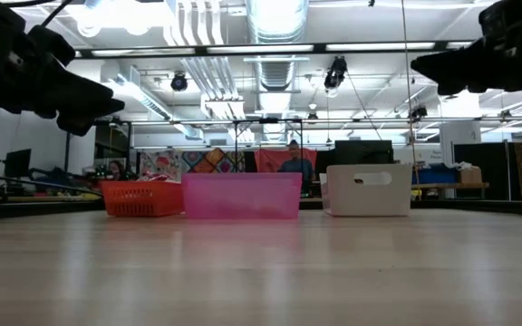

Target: Organize candy in baskets

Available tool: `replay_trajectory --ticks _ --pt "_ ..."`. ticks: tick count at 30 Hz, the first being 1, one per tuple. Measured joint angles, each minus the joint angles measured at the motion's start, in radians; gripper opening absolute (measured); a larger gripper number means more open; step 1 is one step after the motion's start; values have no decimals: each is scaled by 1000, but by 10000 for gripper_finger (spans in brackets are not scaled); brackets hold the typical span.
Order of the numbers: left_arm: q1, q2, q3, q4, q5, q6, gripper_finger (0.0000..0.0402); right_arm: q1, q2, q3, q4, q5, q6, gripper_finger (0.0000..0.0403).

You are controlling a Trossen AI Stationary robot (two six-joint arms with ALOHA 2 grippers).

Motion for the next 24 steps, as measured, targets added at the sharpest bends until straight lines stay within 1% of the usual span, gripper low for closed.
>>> replay_trajectory --ticks 4,9,17,20,24 --pt "0 19 0 0 0 0 151 0 -64 0 -119 -1 15 79" --pt "0 38 0 2 -3 0 151 0 -100 -1 -250 9 191 79" --pt "0 61 0 3 -5 0 151 0 -70 -1 -282 8 403 79" --pt "0 69 0 4 -5 0 151 0 -63 -2 -282 7 417 79" --pt "0 77 0 4 -5 0 151 0 -64 -2 -281 8 397 79"
